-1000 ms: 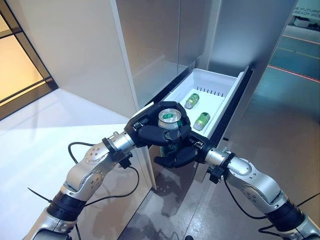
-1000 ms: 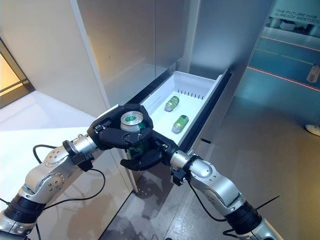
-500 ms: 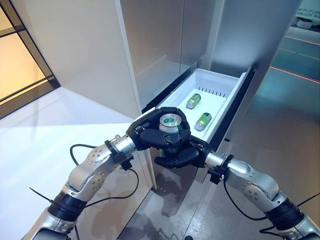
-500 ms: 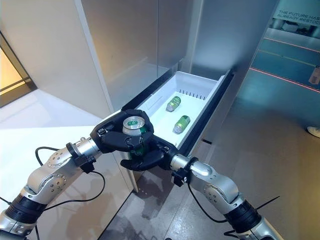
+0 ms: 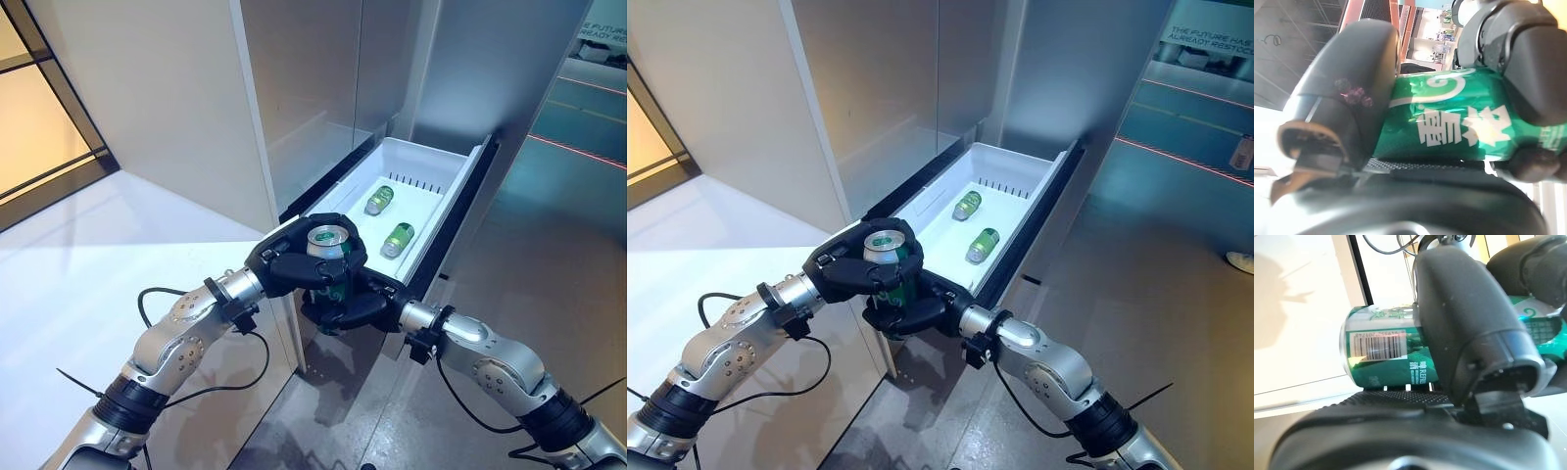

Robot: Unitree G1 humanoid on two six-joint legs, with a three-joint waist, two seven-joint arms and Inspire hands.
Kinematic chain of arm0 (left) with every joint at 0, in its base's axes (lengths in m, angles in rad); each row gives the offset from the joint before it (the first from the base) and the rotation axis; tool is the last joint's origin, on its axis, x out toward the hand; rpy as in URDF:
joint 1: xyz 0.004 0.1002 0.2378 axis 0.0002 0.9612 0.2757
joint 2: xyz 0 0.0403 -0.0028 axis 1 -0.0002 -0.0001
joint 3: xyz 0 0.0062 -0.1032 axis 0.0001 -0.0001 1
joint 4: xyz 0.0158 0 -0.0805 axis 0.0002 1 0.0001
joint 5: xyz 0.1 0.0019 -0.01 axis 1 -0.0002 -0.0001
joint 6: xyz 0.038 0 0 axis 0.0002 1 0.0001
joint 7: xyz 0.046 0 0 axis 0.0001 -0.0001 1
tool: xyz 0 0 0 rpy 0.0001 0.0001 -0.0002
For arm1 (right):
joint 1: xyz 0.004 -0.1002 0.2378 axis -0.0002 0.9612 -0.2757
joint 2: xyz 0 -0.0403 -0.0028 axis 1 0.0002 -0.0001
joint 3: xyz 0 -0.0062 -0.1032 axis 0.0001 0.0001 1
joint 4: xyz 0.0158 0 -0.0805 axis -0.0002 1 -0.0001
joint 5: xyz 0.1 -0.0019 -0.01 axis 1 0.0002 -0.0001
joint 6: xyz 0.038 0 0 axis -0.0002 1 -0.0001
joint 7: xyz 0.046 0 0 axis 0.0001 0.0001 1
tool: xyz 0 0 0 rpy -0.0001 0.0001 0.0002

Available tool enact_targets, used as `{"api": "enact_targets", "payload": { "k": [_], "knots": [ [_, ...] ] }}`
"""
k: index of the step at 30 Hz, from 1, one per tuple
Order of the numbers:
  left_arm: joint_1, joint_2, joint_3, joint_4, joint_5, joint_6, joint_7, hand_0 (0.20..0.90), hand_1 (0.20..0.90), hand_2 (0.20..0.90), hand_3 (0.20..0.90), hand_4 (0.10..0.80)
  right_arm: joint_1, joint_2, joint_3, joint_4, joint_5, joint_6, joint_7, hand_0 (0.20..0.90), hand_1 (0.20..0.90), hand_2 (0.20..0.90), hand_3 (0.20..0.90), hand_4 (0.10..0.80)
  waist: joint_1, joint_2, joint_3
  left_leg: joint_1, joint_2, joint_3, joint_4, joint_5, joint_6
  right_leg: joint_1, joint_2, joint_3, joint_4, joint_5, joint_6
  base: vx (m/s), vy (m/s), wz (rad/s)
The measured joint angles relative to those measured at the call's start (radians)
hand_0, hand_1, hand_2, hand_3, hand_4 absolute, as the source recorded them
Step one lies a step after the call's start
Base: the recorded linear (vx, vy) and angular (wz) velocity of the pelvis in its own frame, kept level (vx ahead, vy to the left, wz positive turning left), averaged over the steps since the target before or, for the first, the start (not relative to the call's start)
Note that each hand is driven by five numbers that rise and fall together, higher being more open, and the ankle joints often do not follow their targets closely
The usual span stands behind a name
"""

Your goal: Put drinks into fridge and close the fridge

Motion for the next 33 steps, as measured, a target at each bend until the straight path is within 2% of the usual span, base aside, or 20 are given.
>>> {"api": "enact_targets", "payload": {
  "k": [5,6,7,12,15,18,23,33],
  "knots": [
    [0.0,0.0,0.001,0.0,0.0,0.0,0.0,0.3,0.3,0.3,0.2,0.1,-0.001,0.001,0.0,-0.002,-0.013,-0.002,-0.007,0.3,0.3,0.3,0.2,0.1,0.0,-0.002,0.001,0.0,0.0,0.0,0.0,0.0,0.0,0.0,0.0,0.0,0.0,0.0,0.001,0.0,0.0,0.0],
    [0.0,0.0,0.002,0.0,0.0,-0.001,0.0,0.331,0.331,0.331,0.236,0.136,-0.002,0.002,0.0,-0.002,-0.016,-0.002,-0.008,0.3,0.3,0.3,0.2,0.1,0.0,-0.002,0.001,0.0,0.0,0.0,0.0,0.0,0.0,-0.001,0.0,0.0,0.0,-0.001,0.001,0.0,0.0,0.0],
    [0.0,0.0,0.002,0.0,0.0,-0.001,0.0,0.9,0.9,0.9,0.9,0.8,-0.002,-0.001,0.0,-0.002,-0.02,-0.003,-0.008,0.3,0.3,0.3,0.2,0.1,0.0,-0.002,0.001,-0.001,0.0,0.0,0.0,0.0,0.0,-0.001,0.0,0.0,0.0,0.0,0.0,0.0,0.0,0.0],
    [0.0,0.001,0.005,0.0,0.018,-0.049,0.018,0.9,0.9,0.9,0.9,0.8,-0.042,-0.02,0.0,-0.007,-0.078,-0.009,-0.015,0.3,0.3,0.3,0.2,0.1,0.0,-0.006,0.003,-0.001,0.0,0.0,0.0,0.0,0.0,-0.001,0.0,0.0,0.0,0.0,0.0,0.0,0.0,0.0],
    [-0.01,-0.001,0.005,-0.003,0.096,-0.155,0.08,0.9,0.9,0.9,0.9,0.8,-0.137,-0.048,0.007,0.005,-0.121,-0.008,-0.036,0.3,0.3,0.3,0.2,0.1,0.0,-0.014,0.008,-0.001,0.001,-0.001,0.0,0.0,0.0,-0.001,0.0,-0.002,0.0,0.001,-0.001,0.0,0.0,0.0],
    [-0.035,-0.002,0.027,-0.002,0.122,-0.225,0.131,0.9,0.9,0.9,0.9,0.8,-0.242,-0.049,0.007,0.05,-0.126,-0.013,-0.05,0.3,0.3,0.3,0.2,0.1,0.001,-0.023,0.013,-0.001,0.001,-0.004,0.0,0.0,0.0,0.001,0.001,-0.004,0.0,0.001,-0.001,0.018,-0.009,0.02],
    [-0.047,-0.021,0.084,-0.001,0.123,-0.256,0.15,0.9,0.9,0.9,0.9,0.8,-0.335,-0.054,-0.013,0.18,-0.106,-0.023,-0.144,0.3,0.3,0.3,0.2,0.1,0.023,-0.032,0.019,-0.003,-0.002,-0.024,0.001,0.001,0.0,0.006,-0.002,-0.027,0.0,-0.003,0.003,0.02,-0.004,0.1],
    [-0.065,-0.022,0.083,0.026,0.116,-0.256,0.155,0.9,0.9,0.9,0.9,0.8,-0.336,-0.033,-0.013,0.223,-0.066,-0.043,-0.174,0.3,0.3,0.3,0.2,0.1,0.049,-0.038,0.024,-0.005,-0.008,-0.039,0.001,0.003,0.003,0.011,-0.003,-0.034,0.0,-0.007,0.007,0.018,-0.003,0.05]
  ]
}}
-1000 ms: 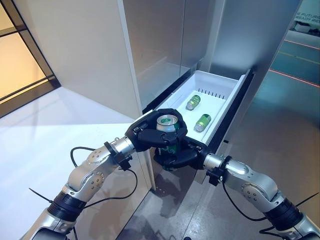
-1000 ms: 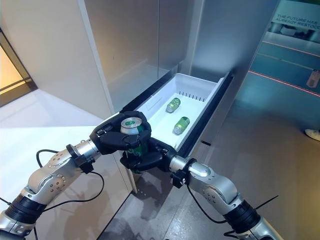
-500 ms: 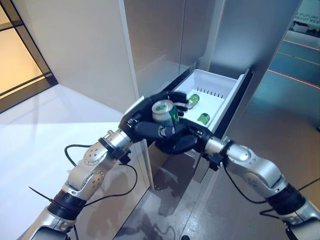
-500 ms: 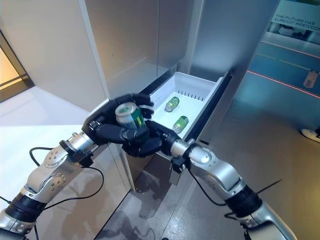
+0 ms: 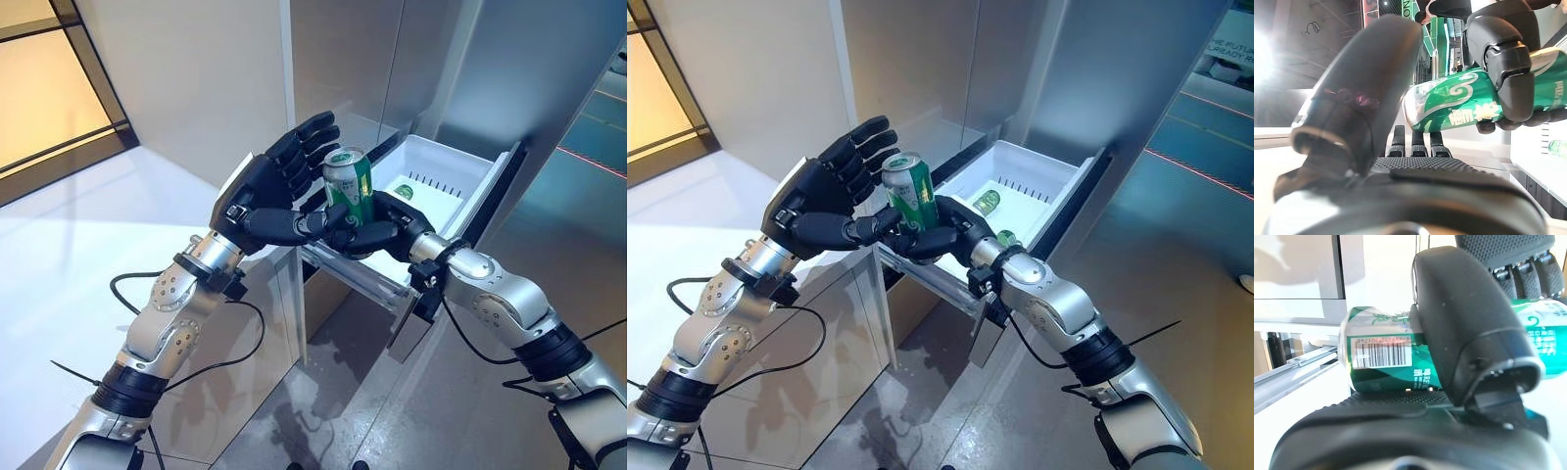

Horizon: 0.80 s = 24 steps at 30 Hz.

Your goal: Put drinks into fridge and close the fridge

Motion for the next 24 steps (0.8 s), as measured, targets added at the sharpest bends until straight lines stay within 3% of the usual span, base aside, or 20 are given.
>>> {"api": "enact_targets", "payload": {
  "k": [8,13,20,24],
  "knots": [
    [-0.004,-0.018,0.0,-0.003,-0.05,-0.031,0.012,0.9,0.9,0.9,0.9,0.8,-0.04,-0.011,-0.001,0.197,-0.11,-0.003,-0.091,0.3,0.3,0.3,0.2,0.1,0.014,0.0,0.0,0.0,-0.004,-0.016,0.0,0.002,0.002,0.007,-0.003,-0.019,0.0,-0.003,0.002,0.03,-0.01,0.07],
    [-0.009,-0.045,-0.002,-0.003,-0.081,0.01,0.011,0.9,0.9,0.9,0.9,0.8,-0.066,-0.02,-0.001,0.301,-0.175,0.002,-0.117,0.3,0.3,0.3,0.2,0.1,0.018,0.003,0.01,0.0,-0.005,-0.019,0.0,0.002,0.003,0.008,-0.003,-0.022,0.0,-0.005,0.004,0.069,-0.008,0.01],
    [0.001,-0.089,-0.004,0.021,-0.1,0.121,-0.014,0.9,0.9,0.9,0.9,0.8,-0.173,-0.096,-0.001,0.479,-0.236,0.002,-0.127,0.3,0.3,0.3,0.2,0.1,0.043,0.015,0.038,0.002,-0.009,-0.055,0.0,0.007,0.002,0.024,-0.006,-0.055,0.0,-0.013,0.003,0.071,0.005,0.15],
    [0.091,-0.117,-0.041,0.024,-0.142,0.291,-0.072,0.9,0.9,0.9,0.9,0.8,-0.244,-0.138,-0.002,0.6,-0.271,0.002,-0.136,0.3,0.3,0.3,0.2,0.1,0.083,0.028,0.054,0.0,-0.012,-0.081,0.001,0.01,0.002,0.033,-0.009,-0.082,0.0,-0.019,0.004,0.035,0.006,0.2]
  ]
}}
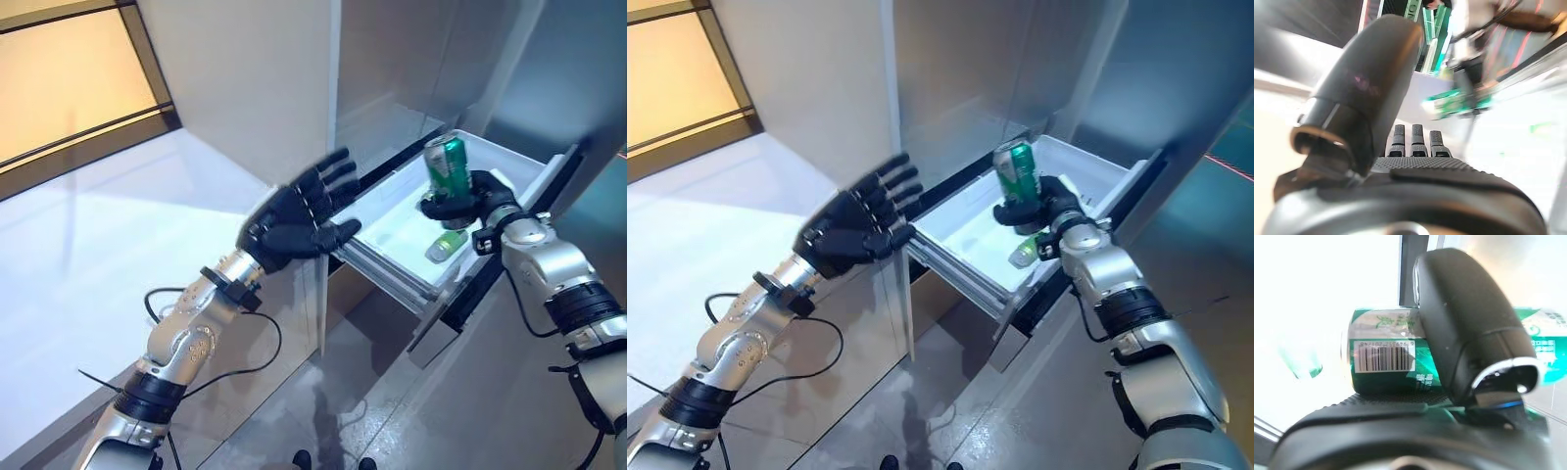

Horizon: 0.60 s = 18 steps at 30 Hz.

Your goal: Put drinks into fridge and close the fridge

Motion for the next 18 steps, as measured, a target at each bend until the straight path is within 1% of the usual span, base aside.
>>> {"api": "enact_targets", "payload": {
  "k": [1,2,4,6,7,8,10,13,15,17,18],
  "knots": [
    [0.023,0.001,-0.027,0.007,0.0,0.041,-0.02,0.9,0.9,0.9,0.9,0.8,-0.012,-0.005,0.0,0.026,-0.003,0.0,-0.001,0.3,0.3,0.3,0.2,0.1,0.006,0.002,0.004,0.0,-0.002,-0.008,0.0,0.001,0.0,0.003,-0.001,-0.006,0.0,-0.003,0.0,-0.076,-0.014,0.25],
    [0.047,0.003,-0.061,0.017,0.0,0.076,-0.038,0.9,0.9,0.9,0.9,0.8,-0.03,-0.007,0.001,0.059,-0.005,-0.002,-0.002,0.3,0.3,0.3,0.2,0.1,0.011,0.005,0.01,-0.004,-0.004,-0.02,0.001,0.003,0.001,0.004,-0.003,-0.024,0.0,-0.005,0.001,-0.184,-0.034,0.34],
    [0.098,0.021,-0.152,0.041,0.001,0.144,-0.083,0.9,0.9,0.9,0.9,0.8,-0.082,-0.023,0.002,0.134,-0.006,-0.006,-0.003,0.3,0.3,0.3,0.2,0.1,0.016,0.012,0.029,-0.031,-0.008,-0.046,0.001,0.016,-0.001,-0.012,-0.007,-0.046,0.0,-0.006,0.001,-0.293,-0.048,0.41],
    [0.126,0.057,-0.236,0.076,0.009,0.179,-0.131,0.9,0.9,0.9,0.9,0.8,-0.143,-0.064,0.013,0.198,-0.005,-0.029,-0.001,0.3,0.3,0.3,0.2,0.1,0.036,0.02,0.051,-0.096,-0.009,-0.066,0.005,0.035,-0.006,-0.068,-0.006,-0.063,0.0,0.006,-0.006,-0.263,-0.043,0.32],
    [0.14,0.074,-0.257,0.088,0.027,0.194,-0.14,0.9,0.9,0.9,0.9,0.8,-0.185,-0.079,0.017,0.235,-0.006,-0.033,-0.002,0.3,0.3,0.3,0.2,0.1,0.038,0.026,0.076,-0.121,-0.009,-0.072,0.013,0.04,-0.009,-0.083,-0.006,-0.074,0.001,0.011,-0.008,-0.202,-0.041,0.3],
    [0.154,0.086,-0.278,0.109,0.053,0.194,-0.15,0.9,0.9,0.9,0.9,0.8,-0.212,-0.096,0.032,0.27,-0.005,-0.043,0.001,0.3,0.3,0.3,0.2,0.1,0.049,0.032,0.084,-0.145,-0.01,-0.081,0.017,0.044,-0.01,-0.103,-0.005,-0.082,0.001,0.014,-0.009,-0.143,-0.038,0.25],
    [0.189,0.099,-0.289,0.159,0.099,0.194,-0.159,0.9,0.9,0.9,0.9,0.8,-0.24,-0.121,0.054,0.328,-0.005,-0.049,0.005,0.3,0.3,0.3,0.2,0.1,0.07,0.042,0.104,-0.17,-0.009,-0.095,0.018,0.049,-0.014,-0.123,-0.002,-0.086,0.001,0.016,-0.011,-0.073,-0.039,0.24],
    [0.205,0.11,-0.305,0.242,0.204,0.15,-0.167,0.9,0.9,0.9,0.9,0.8,-0.245,-0.119,0.056,0.37,-0.006,-0.05,0.034,0.3,0.3,0.3,0.2,0.1,0.091,0.048,0.147,-0.183,-0.009,-0.102,0.023,0.051,-0.016,-0.129,0.001,-0.082,0.001,0.015,-0.009,-0.045,-0.044,0.15],
    [0.201,0.097,-0.314,0.328,0.262,0.091,-0.167,0.9,0.9,0.9,0.9,0.8,-0.246,-0.112,0.057,0.388,-0.027,-0.05,0.076,0.3,0.3,0.3,0.2,0.1,0.091,0.048,0.174,-0.196,-0.011,-0.109,0.03,0.051,-0.016,-0.135,-0.001,-0.083,0.001,0.015,-0.009,-0.064,-0.02,0.11],
    [0.186,0.071,-0.315,0.434,0.291,0.042,-0.148,0.9,0.9,0.9,0.9,0.8,-0.246,-0.098,0.057,0.409,-0.058,-0.048,0.103,0.3,0.3,0.3,0.2,0.1,0.095,0.046,0.194,-0.211,-0.011,-0.11,0.034,0.051,-0.017,-0.148,-0.002,-0.083,0.001,0.015,-0.01,-0.088,-0.008,0.05],
    [0.175,0.062,-0.315,0.495,0.309,0.029,-0.108,0.9,0.9,0.9,0.9,0.8,-0.246,-0.085,0.057,0.429,-0.08,-0.041,0.124,0.3,0.3,0.3,0.2,0.1,0.099,0.043,0.212,-0.216,-0.011,-0.112,0.034,0.052,-0.018,-0.152,-0.001,-0.085,0.001,0.016,-0.01,-0.098,-0.004,0.01]
  ]
}}
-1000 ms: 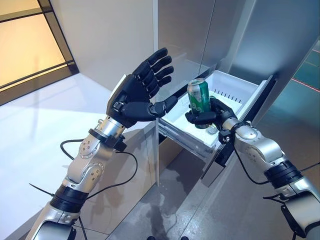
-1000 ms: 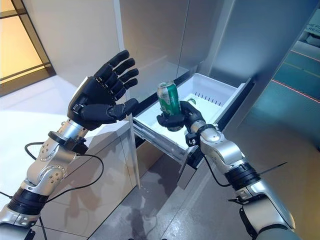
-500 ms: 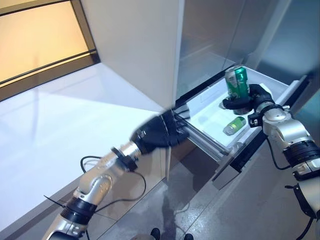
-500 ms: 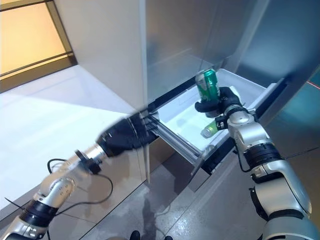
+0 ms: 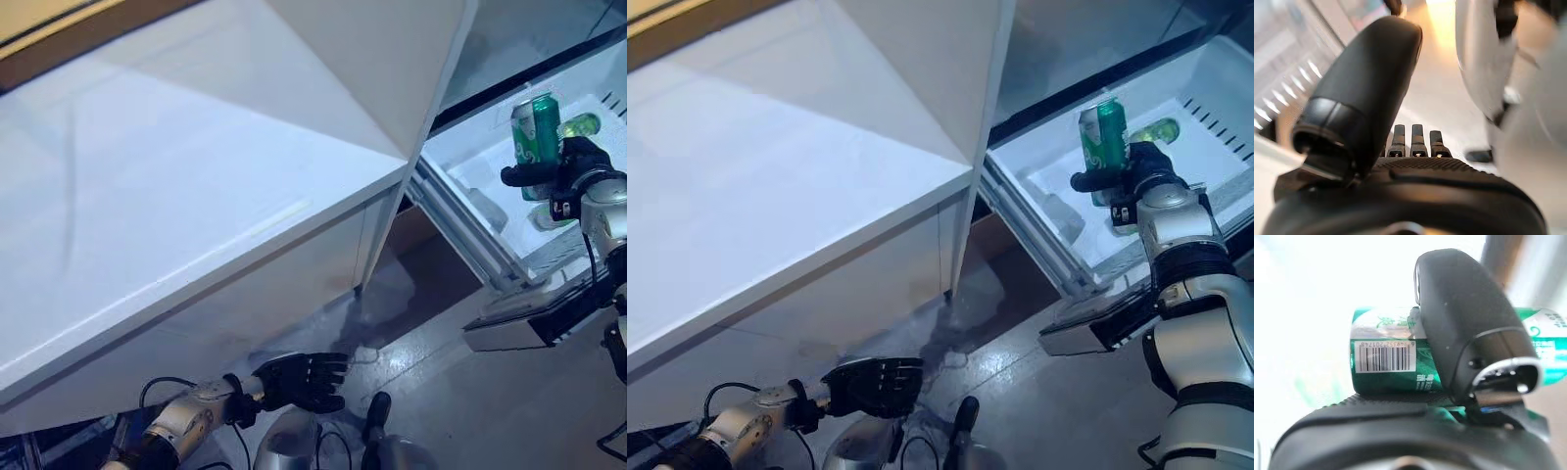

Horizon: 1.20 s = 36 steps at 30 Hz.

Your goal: Put drinks into fridge and close the fridge

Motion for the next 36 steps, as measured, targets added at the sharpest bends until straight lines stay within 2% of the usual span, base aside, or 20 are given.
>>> {"api": "enact_targets", "payload": {
  "k": [3,6,10,18,19,20,21,30,34,36],
  "knots": [
    [-0.01,-0.024,0.012,0.132,0.027,-0.059,0.061,0.9,0.9,0.9,0.9,0.8,0.0,0.027,0.0,0.038,-0.048,0.011,0.026,0.3,0.3,0.3,0.2,0.1,0.012,-0.005,0.021,-0.018,0.0,0.0,0.0,0.001,-0.001,-0.019,0.0,0.0,0.0,0.0,0.0,-0.125,-0.009,0.01],
    [-0.012,-0.053,0.072,0.232,0.066,-0.13,0.088,0.9,0.9,0.9,0.9,0.8,0.001,0.032,-0.001,0.05,-0.093,0.018,0.041,0.3,0.3,0.3,0.2,0.1,0.017,-0.009,0.047,-0.04,0.0,0.0,0.0,0.002,-0.001,-0.04,0.0,-0.002,0.0,0.002,0.0,-0.103,-0.003,0.01],
    [-0.011,-0.06,0.114,0.301,0.108,-0.167,0.115,0.9,0.9,0.9,0.9,0.8,-0.001,0.041,-0.004,0.088,-0.159,0.039,0.082,0.3,0.3,0.3,0.2,0.1,0.017,-0.011,0.05,-0.065,-0.001,-0.003,0.0,0.004,0.0,-0.062,-0.002,-0.018,0.0,0.003,0.001,-0.067,0.01,0.07],
    [-0.02,-0.067,0.179,0.33,0.109,-0.175,0.137,0.9,0.9,0.9,0.9,0.8,-0.009,0.041,-0.005,0.107,-0.26,0.08,0.19,0.3,0.3,0.3,0.2,0.1,0.017,-0.016,0.056,-0.065,-0.001,-0.001,-0.001,0.007,-0.001,-0.062,-0.002,-0.018,0.0,0.003,0.001,-0.046,0.013,0.0],
    [-0.024,-0.068,0.182,0.338,0.109,-0.175,0.136,0.9,0.9,0.9,0.9,0.8,-0.012,0.041,-0.005,0.112,-0.275,0.086,0.203,0.486,0.486,0.486,0.417,0.317,0.018,-0.016,0.056,-0.065,0.0,0.0,-0.001,0.008,-0.002,-0.063,-0.003,-0.018,0.0,0.004,0.001,-0.043,0.004,-0.01],
    [-0.026,-0.068,0.184,0.343,0.109,-0.175,0.136,0.9,0.9,0.9,0.9,0.8,-0.018,0.041,-0.005,0.125,-0.288,0.089,0.218,0.592,0.592,0.592,0.54,0.44,0.018,-0.016,0.058,-0.065,0.0,0.0,-0.001,0.008,-0.002,-0.063,-0.003,-0.018,0.0,0.004,0.001,-0.032,-0.002,-0.01],
    [-0.027,-0.068,0.189,0.347,0.109,-0.175,0.136,0.9,0.9,0.9,0.9,0.8,-0.022,0.041,-0.005,0.128,-0.303,0.096,0.229,0.9,0.9,0.9,0.9,0.8,0.018,-0.017,0.061,-0.065,0.0,0.001,-0.001,0.009,-0.003,-0.063,-0.003,-0.018,0.0,0.005,0.001,0.0,0.0,0.0],
    [-0.035,-0.068,0.2,0.347,0.125,-0.171,0.134,0.9,0.9,0.9,0.9,0.8,-0.044,0.04,-0.005,0.122,-0.321,0.105,0.256,0.9,0.9,0.9,0.9,0.8,0.015,-0.019,0.066,-0.065,0.001,0.015,-0.001,0.009,-0.002,-0.065,-0.006,-0.012,0.0,0.008,0.001,-0.005,0.005,-0.01],
    [-0.029,-0.068,0.206,0.349,0.142,-0.168,0.134,0.9,0.9,0.9,0.9,0.8,-0.041,0.035,-0.009,0.035,-0.257,0.104,0.198,0.9,0.9,0.9,0.9,0.8,0.005,-0.022,0.067,-0.063,0.003,0.035,-0.001,0.01,-0.002,-0.071,-0.005,0.009,0.0,0.016,0.001,-0.014,0.02,-0.14],
    [-0.028,-0.072,0.214,0.355,0.155,-0.167,0.135,0.9,0.9,0.9,0.9,0.8,-0.033,0.023,-0.02,-0.054,-0.182,0.078,0.149,0.9,0.9,0.9,0.9,0.8,-0.02,-0.024,0.069,-0.061,0.003,0.04,-0.002,0.012,0.001,-0.07,-0.004,0.013,0.0,0.021,0.002,-0.005,0.024,-0.09]
  ]
}}
